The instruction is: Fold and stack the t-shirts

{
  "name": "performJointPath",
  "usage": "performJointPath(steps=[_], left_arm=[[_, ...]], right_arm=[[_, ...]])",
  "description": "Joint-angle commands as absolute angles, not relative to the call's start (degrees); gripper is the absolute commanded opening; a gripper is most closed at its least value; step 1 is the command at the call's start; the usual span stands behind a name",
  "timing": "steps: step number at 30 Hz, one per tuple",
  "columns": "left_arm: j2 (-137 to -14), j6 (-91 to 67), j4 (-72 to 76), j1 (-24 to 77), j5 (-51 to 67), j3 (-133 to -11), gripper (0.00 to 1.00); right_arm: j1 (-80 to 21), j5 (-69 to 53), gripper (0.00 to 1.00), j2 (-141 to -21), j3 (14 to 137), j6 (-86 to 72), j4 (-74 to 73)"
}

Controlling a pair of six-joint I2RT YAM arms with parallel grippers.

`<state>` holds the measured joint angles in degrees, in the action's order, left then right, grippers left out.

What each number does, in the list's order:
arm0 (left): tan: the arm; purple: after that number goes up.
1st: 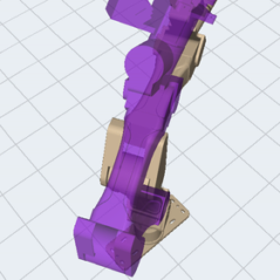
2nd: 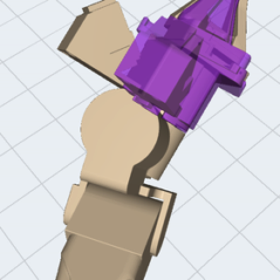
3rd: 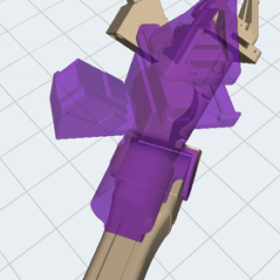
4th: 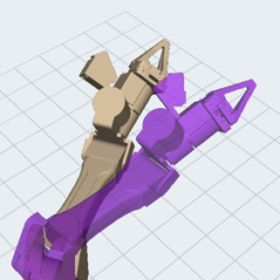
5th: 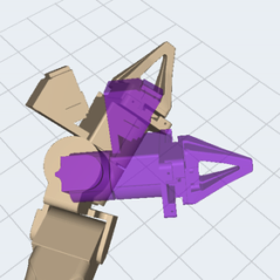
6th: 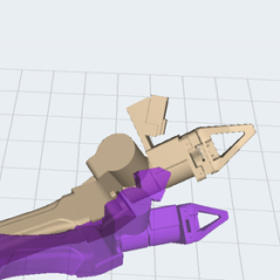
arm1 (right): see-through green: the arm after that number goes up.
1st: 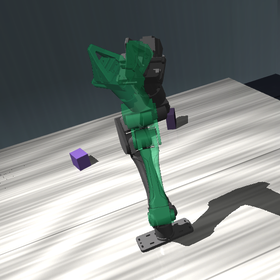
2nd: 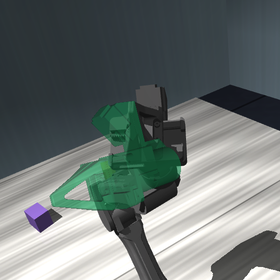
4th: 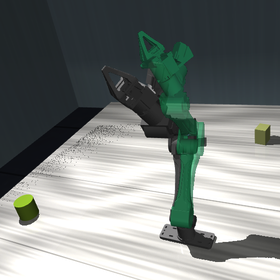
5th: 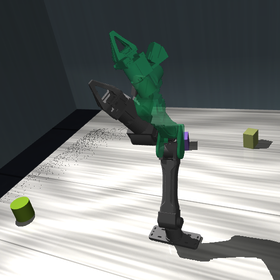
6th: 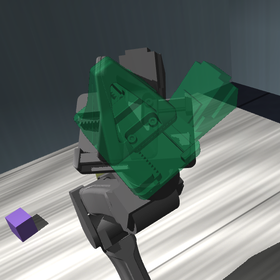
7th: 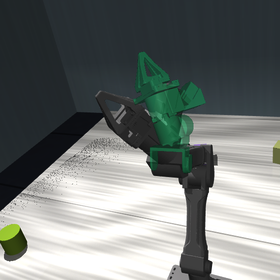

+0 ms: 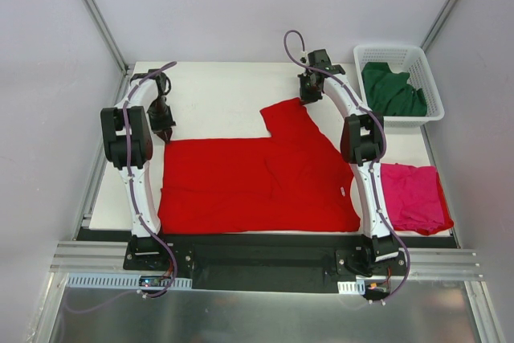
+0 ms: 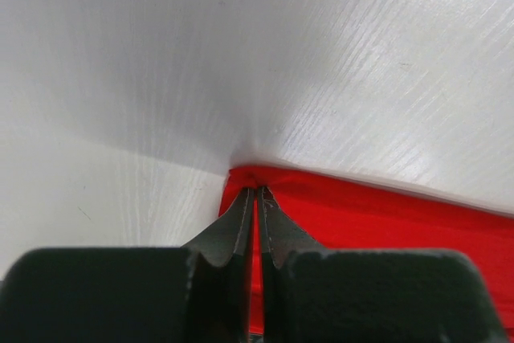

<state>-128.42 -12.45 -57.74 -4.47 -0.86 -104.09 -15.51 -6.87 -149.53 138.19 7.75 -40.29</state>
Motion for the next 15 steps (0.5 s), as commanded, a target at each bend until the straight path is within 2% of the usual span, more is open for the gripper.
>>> performJointPath(steps=[1,15], left_arm=[[-127.3,-12.3,-59.7,-4.5,-4.2,-103.6,0.0],[-121.3,-13.6,-60.8,-4.5,-5.5,-105.1,0.0]], right_arm=[[-16.5,-8.9,0.01,-148.9,137.4,7.1,-43.2],[-17.2,-9.8,0.01,-146.3,137.8,5.4,-42.5]])
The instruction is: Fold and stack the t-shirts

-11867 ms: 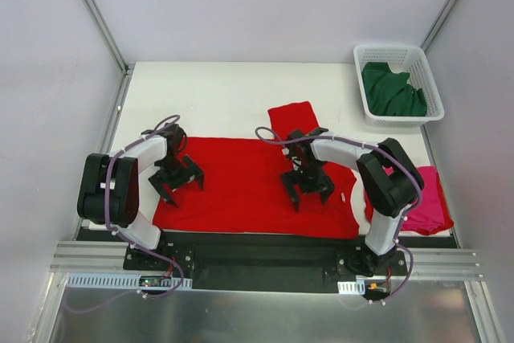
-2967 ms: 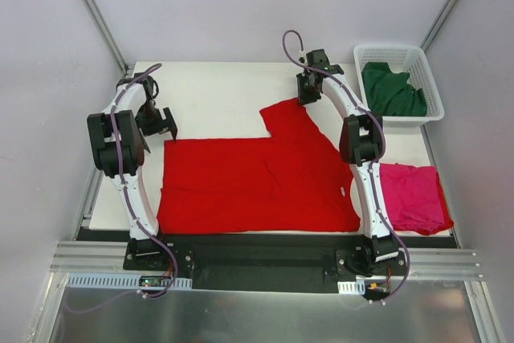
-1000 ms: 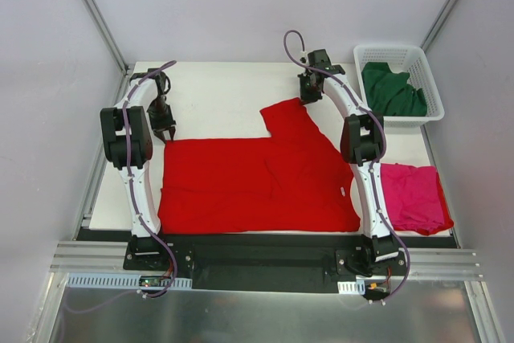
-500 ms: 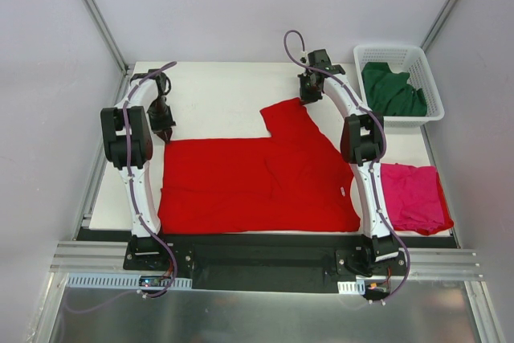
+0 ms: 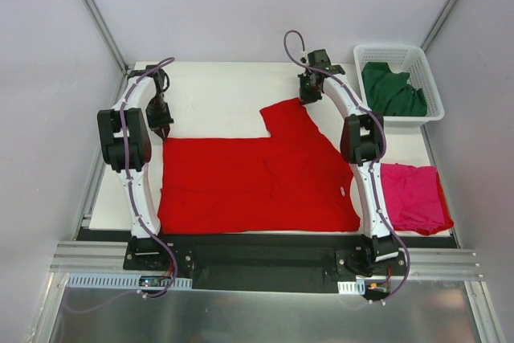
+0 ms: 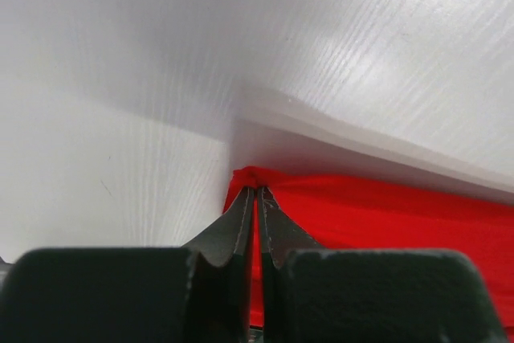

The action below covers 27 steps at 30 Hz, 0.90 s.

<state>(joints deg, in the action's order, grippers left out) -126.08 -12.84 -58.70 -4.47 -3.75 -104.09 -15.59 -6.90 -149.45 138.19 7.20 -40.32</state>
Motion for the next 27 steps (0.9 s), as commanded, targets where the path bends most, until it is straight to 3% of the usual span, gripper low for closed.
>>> performJointPath(steps=[1,27], left_arm=[[-121.0,-13.7,-60.8,-4.5,-5.3,-105.2,0.0],[-117.1,-14.6,-60.6,-4.4,-3.8,-103.6,0.0]], right_arm=[[-17.1,-10.0,0.01,-146.1,137.9,5.3,-42.5],[-16.3,-8.4,0.01,-138.0,140.1,6.9,-42.2]])
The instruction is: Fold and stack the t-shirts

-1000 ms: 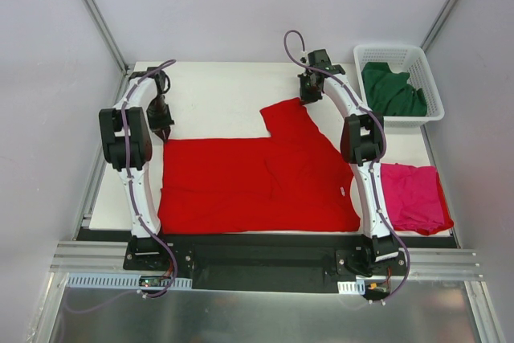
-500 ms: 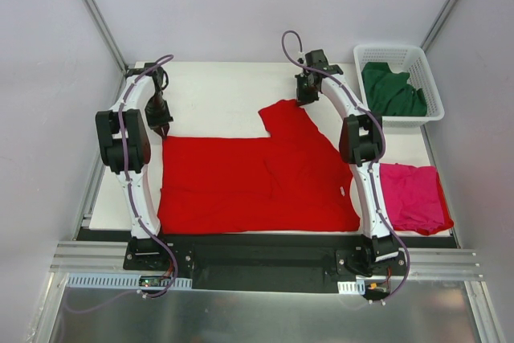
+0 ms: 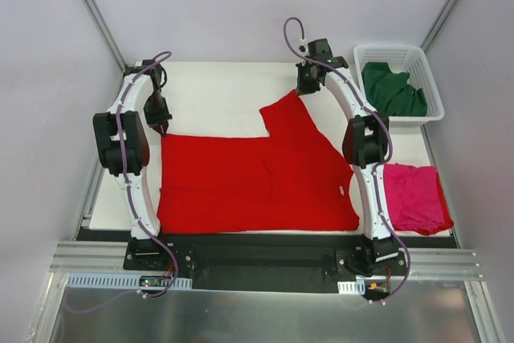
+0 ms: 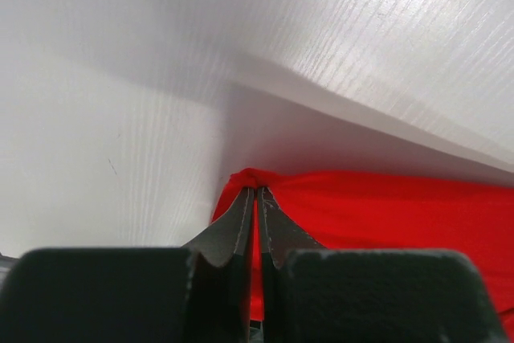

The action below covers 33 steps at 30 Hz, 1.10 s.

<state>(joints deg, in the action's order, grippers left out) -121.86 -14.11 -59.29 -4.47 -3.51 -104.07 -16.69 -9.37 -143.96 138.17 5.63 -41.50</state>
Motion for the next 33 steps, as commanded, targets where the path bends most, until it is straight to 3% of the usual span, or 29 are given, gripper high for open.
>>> performJointPath(steps=[1,33], left_arm=[[-117.0,-14.6,-60.6,-4.4,-3.8,-103.8,0.0],[-125.0,-13.4,-57.6,1.4,0.6,-117.1,0.0]], right_arm=[[-16.1,-8.3,0.01,-137.6,140.2,6.9,-42.4],[-13.7,-2.1,0.01,-125.7,135.6,11.8,-44.9]])
